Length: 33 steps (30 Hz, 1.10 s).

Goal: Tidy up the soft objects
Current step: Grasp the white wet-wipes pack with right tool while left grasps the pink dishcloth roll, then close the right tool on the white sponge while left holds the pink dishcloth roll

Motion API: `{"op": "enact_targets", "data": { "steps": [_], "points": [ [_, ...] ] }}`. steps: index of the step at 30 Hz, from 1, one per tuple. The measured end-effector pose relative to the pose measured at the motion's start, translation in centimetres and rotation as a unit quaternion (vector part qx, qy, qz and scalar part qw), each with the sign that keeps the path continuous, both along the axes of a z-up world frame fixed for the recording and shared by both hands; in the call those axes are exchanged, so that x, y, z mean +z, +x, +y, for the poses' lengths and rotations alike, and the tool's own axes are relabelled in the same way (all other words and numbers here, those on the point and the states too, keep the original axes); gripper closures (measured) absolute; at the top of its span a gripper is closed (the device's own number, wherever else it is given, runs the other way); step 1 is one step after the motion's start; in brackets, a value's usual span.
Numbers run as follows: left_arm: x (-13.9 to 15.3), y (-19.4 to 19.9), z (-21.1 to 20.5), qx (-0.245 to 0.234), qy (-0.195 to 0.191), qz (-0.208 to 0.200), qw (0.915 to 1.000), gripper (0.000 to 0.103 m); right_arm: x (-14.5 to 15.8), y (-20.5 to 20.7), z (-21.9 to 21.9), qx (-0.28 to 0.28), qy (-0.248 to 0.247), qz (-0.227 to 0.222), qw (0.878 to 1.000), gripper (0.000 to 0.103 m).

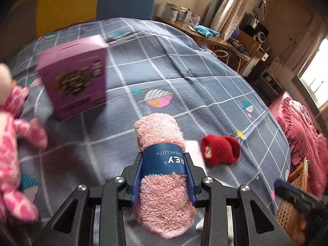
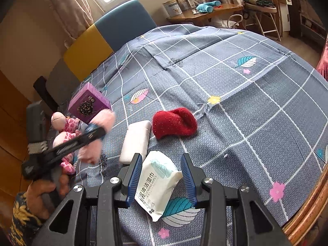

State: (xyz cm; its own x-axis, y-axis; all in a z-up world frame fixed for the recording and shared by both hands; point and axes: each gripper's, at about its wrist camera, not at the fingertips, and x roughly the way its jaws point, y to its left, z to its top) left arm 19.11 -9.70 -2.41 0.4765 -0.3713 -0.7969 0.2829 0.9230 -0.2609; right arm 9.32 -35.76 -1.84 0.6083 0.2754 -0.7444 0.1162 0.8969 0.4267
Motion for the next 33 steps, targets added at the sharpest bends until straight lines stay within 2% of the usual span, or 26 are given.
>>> {"op": "enact_targets", "data": {
  "steps": [3, 8, 13, 17, 20, 25, 27, 33],
  "points": [
    [-0.9, -2.9, 3.1, 0.018, 0.011, 0.009, 0.9997, 0.066, -0.1, 0.0, 0.0, -0.002, -0.003, 0.005, 1.0, 0.064],
    [-3.2, -8.2, 7.1, 0.034, 0.05, 0.021, 0.9979, 0.066, -0.4, 0.4, 0.4, -0.002, -0.018, 0.025, 1.0, 0.064],
    [-5.1, -12.2, 9.8, 0.063, 0.083, 0.01, 0.9945, 0.063, -0.7, 1.1, 2.1, 0.012, -0.066, 0.049, 0.997, 0.064],
    [-5.6, -13.1, 9.8, 0.066, 0.079, -0.013, 0.9946, 0.061, -0.8, 2.6, 5.0, 0.048, -0.069, 0.055, 0.995, 0.064],
    [-5.7, -12.9, 9.9, 0.072, 0.075, -0.015, 0.9945, 0.061, -0.9, 4.5, 7.7, 0.072, -0.092, 0.048, 0.992, 0.058],
    [-5.8, -12.8, 10.0, 0.072, 0.074, -0.016, 0.9946, 0.061, -3.0, 8.4, 10.3, 0.08, -0.131, 0.069, 0.986, 0.04],
    [-5.8, -12.8, 10.0, 0.071, 0.077, -0.017, 0.9944, 0.061, -4.0, 9.6, 10.6, 0.08, -0.134, 0.081, 0.984, 0.036],
    [-6.0, -12.9, 9.9, 0.076, 0.077, -0.023, 0.9939, 0.06, -6.0, 11.4, 11.3, 0.081, -0.145, 0.104, 0.981, 0.035]
  ]
}}
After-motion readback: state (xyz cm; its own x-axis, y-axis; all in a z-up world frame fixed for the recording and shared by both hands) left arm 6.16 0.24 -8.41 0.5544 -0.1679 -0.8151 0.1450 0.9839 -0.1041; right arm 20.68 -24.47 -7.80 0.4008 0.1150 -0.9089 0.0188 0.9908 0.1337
